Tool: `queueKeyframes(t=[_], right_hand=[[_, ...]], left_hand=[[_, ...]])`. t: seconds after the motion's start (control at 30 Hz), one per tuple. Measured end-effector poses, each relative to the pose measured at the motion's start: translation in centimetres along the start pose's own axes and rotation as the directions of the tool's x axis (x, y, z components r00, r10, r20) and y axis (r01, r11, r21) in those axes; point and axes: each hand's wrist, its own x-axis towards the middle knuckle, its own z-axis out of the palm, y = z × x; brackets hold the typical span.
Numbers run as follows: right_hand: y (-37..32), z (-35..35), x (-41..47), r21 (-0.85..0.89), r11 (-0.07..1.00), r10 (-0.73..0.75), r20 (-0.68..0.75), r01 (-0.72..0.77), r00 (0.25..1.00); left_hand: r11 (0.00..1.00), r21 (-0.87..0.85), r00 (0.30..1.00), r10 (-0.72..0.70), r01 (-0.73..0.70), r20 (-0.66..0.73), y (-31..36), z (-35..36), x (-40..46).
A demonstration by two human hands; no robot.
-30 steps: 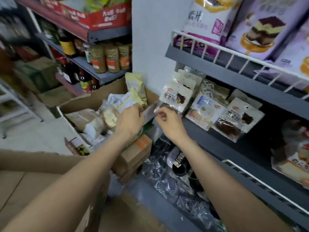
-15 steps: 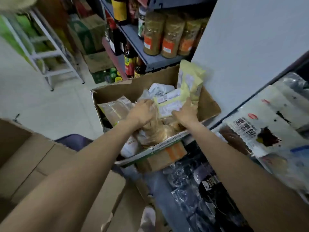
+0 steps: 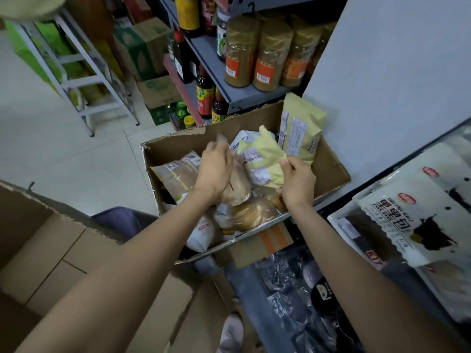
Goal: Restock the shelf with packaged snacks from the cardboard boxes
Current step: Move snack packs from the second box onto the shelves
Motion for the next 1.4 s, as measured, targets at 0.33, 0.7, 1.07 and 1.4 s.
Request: queueKeyframes(t=[0.33,0.7,1.07,1.4], right_hand=[[-8.9,-5.2,-9.8,0.209,0.910,-0.391,0.141,0.359,0.909],[-15.8,-12.5,-29.5,0.484,0.838,-0.204,-0.153,0.253,0.967],[-16.5,-28.1,-42.5,-0.121,0.961,-0.274,-0.274,0.250,0.922],[-9.7,-47.2,-57.2,-0.630,0.761,-0.482,-0.387,0.156,0.786]], left_hand=[[0.920,-0.345,0.978,-0.207,0.185,-0.029,4.2,-9.8,-5.8],[0.808,-0.587,0.989,0.117,-0.045,0.086,9.9,-21.9,-22.4],[0.630,-0.777,0.867,0.378,0.015,0.324,21.1,-26.3,-35.3],[0.643,-0.759,0.597,0.570,0.105,0.565,37.2,-19.3,-51.8]])
